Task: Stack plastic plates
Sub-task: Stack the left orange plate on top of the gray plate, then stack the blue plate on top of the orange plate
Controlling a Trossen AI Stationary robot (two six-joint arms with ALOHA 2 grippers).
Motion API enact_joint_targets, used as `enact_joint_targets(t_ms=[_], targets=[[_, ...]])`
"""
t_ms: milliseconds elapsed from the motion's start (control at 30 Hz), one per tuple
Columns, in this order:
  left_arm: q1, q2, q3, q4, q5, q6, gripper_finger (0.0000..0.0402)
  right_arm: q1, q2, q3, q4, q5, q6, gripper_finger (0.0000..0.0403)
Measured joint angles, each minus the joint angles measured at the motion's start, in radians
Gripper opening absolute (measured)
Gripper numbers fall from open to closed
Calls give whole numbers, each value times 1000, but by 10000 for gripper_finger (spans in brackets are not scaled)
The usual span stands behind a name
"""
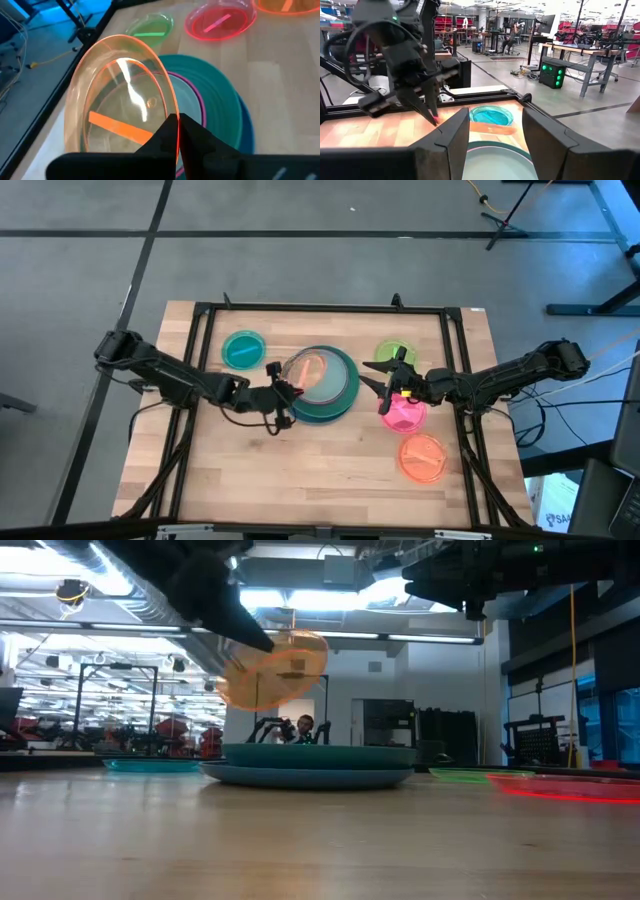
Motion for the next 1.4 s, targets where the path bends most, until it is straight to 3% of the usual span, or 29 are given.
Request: enact_joint_targets(t_ms=[333, 567, 833, 933, 1100, 1267, 1400], targets=[[98, 169, -13, 192, 164, 11, 4, 0, 0, 0, 0, 0, -4, 177], [124, 255, -13, 226, 182, -11, 6, 0, 0, 0, 0, 0, -2, 177], [134, 239, -13, 196, 185, -43, 69, 0, 0, 0, 0, 0, -2, 177], [125, 187, 4, 134, 205, -45, 89, 0, 0, 0, 0, 0, -2, 177], [102, 77, 13, -116, 204, -58, 97, 0, 0, 0, -5, 0, -1, 177], [102, -4, 7, -420, 93, -178, 98, 0, 0, 0, -5, 0, -1, 177], [127, -24, -38, -558, -3, -254, 98, 0, 0, 0, 0, 0, 1, 177]])
